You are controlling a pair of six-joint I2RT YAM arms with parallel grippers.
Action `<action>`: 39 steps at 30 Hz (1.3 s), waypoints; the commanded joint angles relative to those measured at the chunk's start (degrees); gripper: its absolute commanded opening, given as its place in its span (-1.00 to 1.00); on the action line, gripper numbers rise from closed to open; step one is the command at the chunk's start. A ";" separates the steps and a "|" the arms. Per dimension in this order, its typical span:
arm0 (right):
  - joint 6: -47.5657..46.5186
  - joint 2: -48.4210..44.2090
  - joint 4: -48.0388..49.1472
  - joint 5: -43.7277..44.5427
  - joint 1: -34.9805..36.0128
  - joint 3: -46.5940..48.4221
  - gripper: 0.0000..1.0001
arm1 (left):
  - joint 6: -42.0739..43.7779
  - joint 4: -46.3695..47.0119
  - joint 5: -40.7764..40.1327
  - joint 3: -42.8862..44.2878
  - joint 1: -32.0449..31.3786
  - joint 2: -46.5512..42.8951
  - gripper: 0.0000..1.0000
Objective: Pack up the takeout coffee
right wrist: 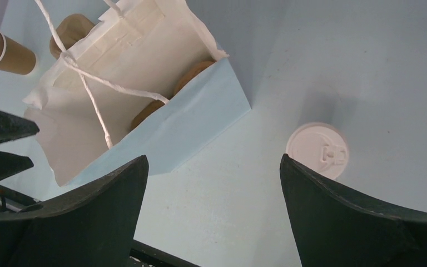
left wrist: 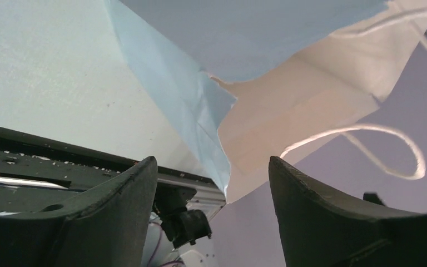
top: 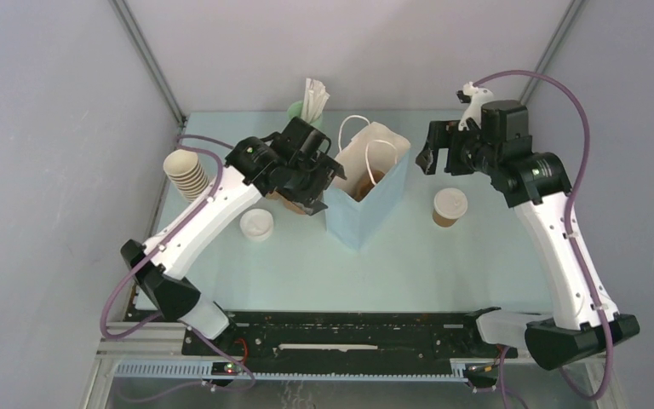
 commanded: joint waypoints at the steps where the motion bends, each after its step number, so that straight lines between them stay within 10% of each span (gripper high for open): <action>1: -1.84 -3.46 3.32 1.15 -0.72 -1.69 0.94 | -8.44 -7.16 -5.61 5.04 -0.55 1.49 0.54; 25: -2.18 -7.90 6.52 -0.21 -0.61 -6.35 0.94 | -12.16 -6.91 -4.49 9.74 -2.34 10.18 -0.51; 39: -0.91 -9.29 6.74 2.06 -0.26 -8.18 0.95 | 11.26 -9.99 -13.38 12.18 -3.76 8.29 -1.00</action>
